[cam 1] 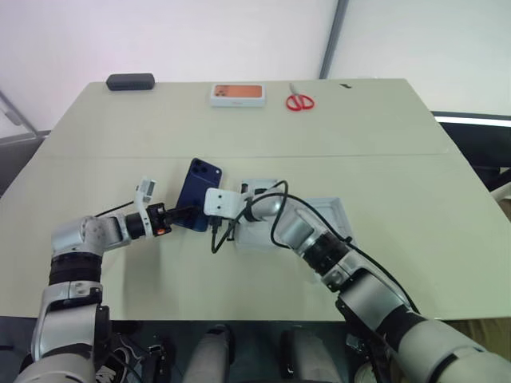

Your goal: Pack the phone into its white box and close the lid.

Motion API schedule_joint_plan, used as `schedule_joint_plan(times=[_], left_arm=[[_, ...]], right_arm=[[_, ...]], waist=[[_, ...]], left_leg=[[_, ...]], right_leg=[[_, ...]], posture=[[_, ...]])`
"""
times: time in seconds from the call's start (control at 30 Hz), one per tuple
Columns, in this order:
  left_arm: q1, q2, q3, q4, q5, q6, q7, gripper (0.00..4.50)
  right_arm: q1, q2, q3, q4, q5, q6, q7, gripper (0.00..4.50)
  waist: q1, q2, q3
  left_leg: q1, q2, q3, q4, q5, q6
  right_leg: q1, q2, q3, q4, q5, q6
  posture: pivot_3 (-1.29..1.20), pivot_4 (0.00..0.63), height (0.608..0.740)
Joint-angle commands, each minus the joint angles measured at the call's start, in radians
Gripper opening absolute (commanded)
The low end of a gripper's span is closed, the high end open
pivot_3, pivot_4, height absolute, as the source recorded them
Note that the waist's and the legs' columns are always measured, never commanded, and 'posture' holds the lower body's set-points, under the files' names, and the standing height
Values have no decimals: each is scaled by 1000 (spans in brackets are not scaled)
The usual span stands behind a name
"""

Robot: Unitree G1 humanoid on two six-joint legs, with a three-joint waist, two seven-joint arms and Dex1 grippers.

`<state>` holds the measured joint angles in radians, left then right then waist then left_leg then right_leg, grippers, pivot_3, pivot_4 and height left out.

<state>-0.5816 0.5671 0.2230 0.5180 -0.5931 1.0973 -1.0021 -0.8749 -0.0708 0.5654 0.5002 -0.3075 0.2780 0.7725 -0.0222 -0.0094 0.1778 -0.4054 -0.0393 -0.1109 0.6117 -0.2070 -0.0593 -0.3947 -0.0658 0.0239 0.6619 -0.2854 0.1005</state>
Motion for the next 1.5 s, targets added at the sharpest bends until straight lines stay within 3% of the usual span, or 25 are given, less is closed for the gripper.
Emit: schedule_joint_plan(times=[0.03, 0.27, 0.37, 0.53, 0.7, 0.8, 0.97, 1.23, 1.33, 1.43, 1.5], left_arm=[[45, -16, -7, 23, 6, 46, 47, 111], [32, -27, 184, 33, -140, 148, 71, 111], [50, -37, 240, -5, -182, 182, 95, 84], [97, -104, 351, -228, -273, 226, 248, 84], [108, -157, 441, -354, -367, 287, 369, 84], [117, -174, 457, -378, -395, 301, 420, 84], [139, -209, 431, -454, -428, 291, 471, 84], [136, -230, 410, -461, -472, 326, 533, 84], [134, -228, 400, -464, -483, 329, 547, 84], [119, -231, 401, -465, -504, 332, 568, 84], [109, -233, 398, -473, -518, 336, 581, 84]], right_arm=[[8, 7, -57, -62, 48, -7, 4, 79], [52, 74, -346, -281, 427, 268, 105, 79], [77, 31, -362, -340, 476, 293, 142, 943], [167, -136, -274, -497, 507, 297, 288, 3461], [247, -357, -193, -660, 520, 277, 450, 3461], [240, -379, -187, -659, 502, 259, 421, 3461], [249, -451, -83, -609, 344, 133, 394, 3461], [245, -422, -69, -574, 317, 140, 357, 3461], [251, -431, -67, -578, 319, 142, 369, 2599], [250, -431, -62, -565, 300, 133, 358, 1109], [249, -428, -60, -555, 287, 127, 351, 1109]], waist=[[0, 0, 0], [-19, 0, 0], [-21, 0, 0], [-20, -1, 1], [-23, -6, 5], [-27, -6, 5], [-19, -8, 7], [-14, -10, 8], [-14, -10, 8], [-16, -10, 8], [-16, -10, 8]], left_leg=[[0, 0, 0, 0, 0, 0], [-2, 1, -1, -1, 0, 0], [-2, 2, -1, -1, 0, 0], [-4, 2, -1, -1, 0, 0], [-6, 2, -1, 0, 0, 0], [-4, 3, 1, -1, 0, 0], [-5, 3, 0, -1, 0, 0], [-5, 3, 0, 0, 0, 0], [-5, 3, 0, 0, 0, 0], [-5, 2, 0, 0, 0, 0], [-5, 2, 0, 0, 0, 0]], right_leg=[[0, 0, 0, 0, 0, 0], [-2, 0, 0, 0, 0, 0], [-3, 0, 0, 0, 0, 0], [-4, -1, 0, -1, 0, 0], [-5, -1, -1, -1, 0, 0], [-5, 1, 0, -1, 0, 0], [-5, 0, 0, -1, 0, 0], [-4, -1, 0, -3, 0, 0], [-4, -1, 0, -3, 0, 0], [-4, -1, 0, -3, 0, 0], [-4, 0, 0, -3, 0, 0]], posture=[[0, 150, 740], [0, 150, 740], [0, 150, 740], [0, 150, 740], [0, 150, 740], [0, 150, 740], [0, 150, 740], [0, 150, 740], [0, 150, 740], [0, 150, 740], [0, 150, 740]])
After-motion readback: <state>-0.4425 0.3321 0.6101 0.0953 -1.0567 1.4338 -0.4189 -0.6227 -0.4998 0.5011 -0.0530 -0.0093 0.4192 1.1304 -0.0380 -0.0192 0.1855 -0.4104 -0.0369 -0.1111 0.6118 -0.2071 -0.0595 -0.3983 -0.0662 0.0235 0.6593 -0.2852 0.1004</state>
